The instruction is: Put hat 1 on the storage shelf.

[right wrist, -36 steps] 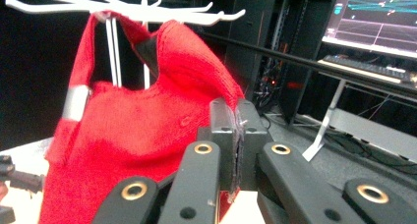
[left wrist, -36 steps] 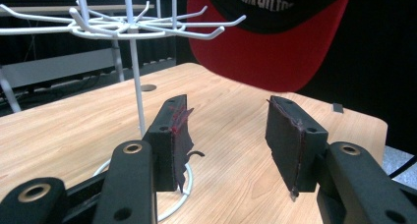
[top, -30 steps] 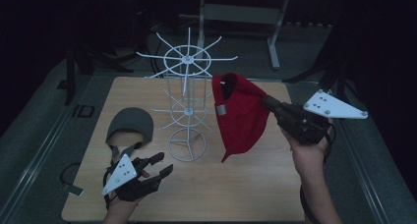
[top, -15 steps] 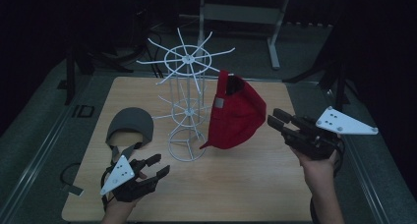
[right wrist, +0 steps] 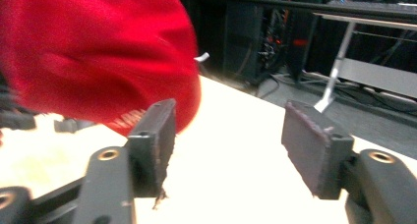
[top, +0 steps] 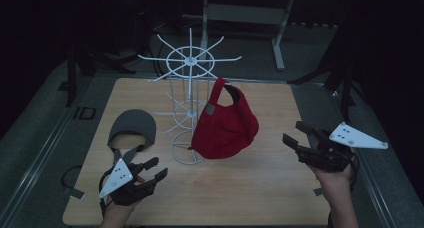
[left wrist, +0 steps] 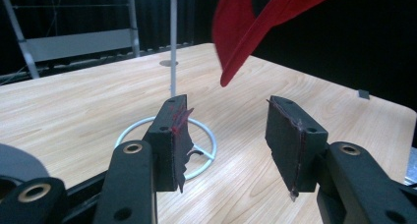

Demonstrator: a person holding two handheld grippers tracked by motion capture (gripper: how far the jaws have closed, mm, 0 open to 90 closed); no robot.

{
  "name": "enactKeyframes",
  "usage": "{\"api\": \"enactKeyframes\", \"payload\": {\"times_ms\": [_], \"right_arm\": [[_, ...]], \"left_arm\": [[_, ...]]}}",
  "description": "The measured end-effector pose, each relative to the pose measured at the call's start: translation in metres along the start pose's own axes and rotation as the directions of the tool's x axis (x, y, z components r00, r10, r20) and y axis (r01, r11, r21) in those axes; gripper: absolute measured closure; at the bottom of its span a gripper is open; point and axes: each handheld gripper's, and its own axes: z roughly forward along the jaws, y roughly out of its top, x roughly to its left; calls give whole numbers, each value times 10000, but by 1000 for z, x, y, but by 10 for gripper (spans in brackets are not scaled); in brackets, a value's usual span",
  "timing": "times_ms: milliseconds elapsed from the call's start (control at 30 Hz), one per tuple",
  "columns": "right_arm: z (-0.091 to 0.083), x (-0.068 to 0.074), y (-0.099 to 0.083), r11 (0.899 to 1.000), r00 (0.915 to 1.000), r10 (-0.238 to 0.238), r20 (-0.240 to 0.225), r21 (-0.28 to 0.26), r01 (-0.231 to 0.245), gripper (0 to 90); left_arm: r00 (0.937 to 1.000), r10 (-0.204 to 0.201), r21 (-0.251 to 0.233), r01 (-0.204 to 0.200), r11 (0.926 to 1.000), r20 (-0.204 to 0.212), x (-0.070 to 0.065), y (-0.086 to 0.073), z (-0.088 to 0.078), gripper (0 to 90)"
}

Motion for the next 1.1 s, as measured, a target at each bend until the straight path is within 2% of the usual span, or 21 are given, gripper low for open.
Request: {"api": "enactKeyframes", "payload": {"times_ms": [33, 67, 200, 233, 367, 467, 500, 567, 600, 667, 700, 733, 767, 867, 900, 933, 967, 1000, 1033, 1100], "right_arm": [[0, -3, -8, 10000, 10000, 71, -2, 69, -71, 294], [0, -3, -8, 10000, 10000, 71, -2, 69, -71, 294], [2, -12, -32, 9976, 9991, 390, 191, 561, -400, 209], [2, -12, -32, 9976, 9991, 390, 191, 561, -400, 209], [6, -19, -57, 9926, 9973, 739, -31, 971, -732, 138], [9, -23, -75, 9872, 9965, 830, 134, 1353, -841, 126], [11, -25, -88, 9834, 9946, 1029, 144, 1486, -1039, 128], [12, -27, -94, 9811, 9929, 1182, 115, 1531, -1185, 135], [12, -29, -105, 9791, 9920, 1231, 273, 1599, -1259, 137], [12, -31, -111, 9784, 9916, 1238, 363, 1626, -1280, 137], [13, -34, -121, 9722, 9901, 1226, 682, 1923, -1336, 136], [13, -34, -121, 9722, 9901, 1226, 682, 1923, -1336, 136], [14, -36, -130, 9699, 9888, 1170, 929, 2035, -1339, 137], [14, -38, -137, 9643, 9872, 1242, 1000, 2224, -1439, 137], [13, -40, -144, 9622, 9859, 1253, 1105, 2288, -1480, 137], [12, -41, -146, 9630, 9849, 1234, 1213, 2249, -1483, 137], [12, -41, -146, 9630, 9849, 1234, 1213, 2249, -1483, 137], [10, -42, -149, 9634, 9834, 1227, 1340, 2220, -1505, 137], [9, -43, -151, 9650, 9830, 1212, 1380, 2157, -1493, 139], [6, -45, -156, 9652, 9799, 1309, 1505, 2064, -1606, 140]], "left_arm": [[10000, 12, 12, -12, 10000, -89, 2, -1, -1, 518], [10000, 12, 12, -12, 10000, -89, 2, -1, -1, 518], [9998, 10, 62, -9, 10000, -202, 5, -5, -3, 518], [9997, 2, 104, 0, 9999, -241, 7, -6, -4, 518], [9993, -108, 187, 115, 9998, -369, 12, -12, -6, 518], [9985, -151, 283, 166, 9995, -525, 16, -16, -9, 518], [9979, -157, 313, 177, 9994, -624, 18, -17, -10, 518], [9965, -190, 339, 218, 9992, -812, 21, -19, -13, 518], [9956, -186, 372, 220, 9991, -914, 23, -20, -15, 518], [9927, -154, 481, 213, 9986, -1194, 27, -23, -19, 519], [9882, -182, 546, 268, 9981, -1519, 32, -26, -22, 518], [9882, -182, 546, 268, 9981, -1519, 32, -26, -22, 518], [9860, -216, 576, 316, 9978, -1656, 35, -27, -25, 518], [9731, -377, 627, 532, 9966, -2274, 46, -31, -32, 516], [9669, -449, 686, 640, 9956, -2511, 49, -33, -34, 484], [9564, -478, 819, 744, 9939, -2882, 53, -35, -36, 448], [9474, -593, 980, 946, 9907, -3145, 57, -38, -37, 448], [9354, -774, 1020, 1193, 9876, -3451, 61, -41, -39, 433], [9207, -914, 1070, 1418, 9841, -3795, 65, -43, -40, 413], [8992, -1176, 1246, 1858, 9747, -4215, 71, -48, -41, 372]]}}
